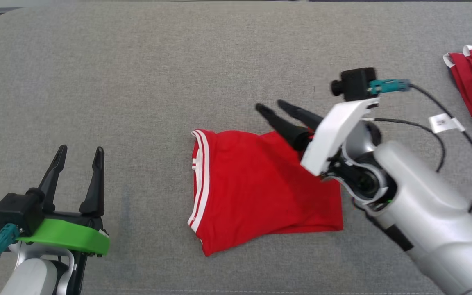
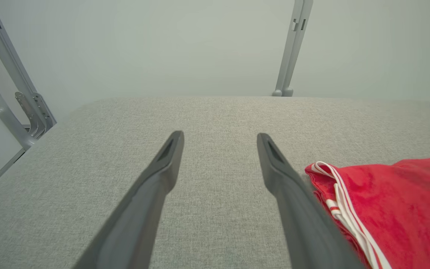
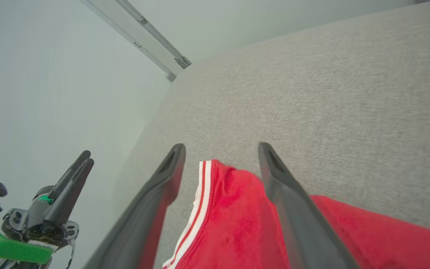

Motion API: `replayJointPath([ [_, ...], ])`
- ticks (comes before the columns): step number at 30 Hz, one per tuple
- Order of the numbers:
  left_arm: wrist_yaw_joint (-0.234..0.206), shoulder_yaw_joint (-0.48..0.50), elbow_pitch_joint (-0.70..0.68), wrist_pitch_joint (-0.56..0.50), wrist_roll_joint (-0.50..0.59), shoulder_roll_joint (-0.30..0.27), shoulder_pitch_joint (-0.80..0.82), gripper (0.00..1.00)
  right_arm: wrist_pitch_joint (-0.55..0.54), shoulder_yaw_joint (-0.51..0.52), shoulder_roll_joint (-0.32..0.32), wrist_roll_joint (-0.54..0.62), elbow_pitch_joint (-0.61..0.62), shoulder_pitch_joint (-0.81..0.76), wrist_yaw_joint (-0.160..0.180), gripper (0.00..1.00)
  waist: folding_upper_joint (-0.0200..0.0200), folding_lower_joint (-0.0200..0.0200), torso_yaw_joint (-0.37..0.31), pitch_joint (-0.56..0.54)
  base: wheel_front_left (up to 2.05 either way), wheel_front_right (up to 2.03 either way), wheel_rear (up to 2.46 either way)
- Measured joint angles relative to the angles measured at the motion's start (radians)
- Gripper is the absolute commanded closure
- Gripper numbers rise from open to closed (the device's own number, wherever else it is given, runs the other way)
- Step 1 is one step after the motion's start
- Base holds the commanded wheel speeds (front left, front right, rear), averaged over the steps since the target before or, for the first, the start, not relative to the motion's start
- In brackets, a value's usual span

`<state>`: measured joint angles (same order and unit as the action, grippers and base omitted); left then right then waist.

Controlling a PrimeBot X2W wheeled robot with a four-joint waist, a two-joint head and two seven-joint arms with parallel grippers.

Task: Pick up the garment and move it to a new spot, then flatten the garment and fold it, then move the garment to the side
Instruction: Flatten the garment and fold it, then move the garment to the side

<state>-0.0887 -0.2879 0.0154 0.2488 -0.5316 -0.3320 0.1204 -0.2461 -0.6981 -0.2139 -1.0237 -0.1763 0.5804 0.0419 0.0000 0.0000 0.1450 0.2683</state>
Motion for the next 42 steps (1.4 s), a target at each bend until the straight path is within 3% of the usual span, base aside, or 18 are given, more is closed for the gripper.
replayJointPath([
  [5,-0.005,0.013,-0.018,0.0,0.007,-0.001,-0.029,0.0,0.0,0.05,-0.147,0.014,-0.034,-0.062,0.024,0.0,0.0,0.0,-0.029,-0.016,0.0,0.0,0.0],
  [9,-0.005,0.012,-0.028,0.0,0.008,0.001,-0.033,0.0,-0.001,0.082,-0.192,-0.008,-0.05,-0.138,0.039,0.0,0.0,0.0,-0.043,-0.024,0.0,0.0,0.0],
  [20,-0.005,0.003,-0.052,0.003,0.016,0.002,-0.044,0.0,-0.051,0.079,-0.158,-0.135,-0.056,-0.247,0.019,0.0,0.0,0.0,-0.038,-0.012,0.0,0.0,0.0],
  [31,-0.008,0.003,-0.055,0.003,0.016,0.009,-0.044,0.0,-0.166,0.036,-0.163,-0.16,-0.075,-0.224,0.008,0.0,0.0,0.0,-0.022,0.001,0.0,0.0,0.0],
  [32,-0.008,-0.005,-0.055,0.003,0.017,0.012,-0.043,0.0,-0.174,0.034,-0.163,-0.16,-0.078,-0.215,0.008,0.28,0.0,0.0,-0.02,0.002,0.0,0.0,0.0],
  [34,-0.007,-0.017,-0.055,0.003,0.017,0.023,-0.041,0.0,-0.185,0.03,-0.166,-0.156,-0.079,-0.2,0.002,1.0,0.0,0.0,-0.012,0.003,0.0,0.0,0.0],
  [42,-0.007,-0.003,-0.049,0.003,0.017,0.03,-0.039,0.0,-0.262,0.027,-0.205,-0.159,-0.057,-0.138,-0.024,1.0,0.0,0.0,0.005,0.006,0.0,0.0,0.0],
])
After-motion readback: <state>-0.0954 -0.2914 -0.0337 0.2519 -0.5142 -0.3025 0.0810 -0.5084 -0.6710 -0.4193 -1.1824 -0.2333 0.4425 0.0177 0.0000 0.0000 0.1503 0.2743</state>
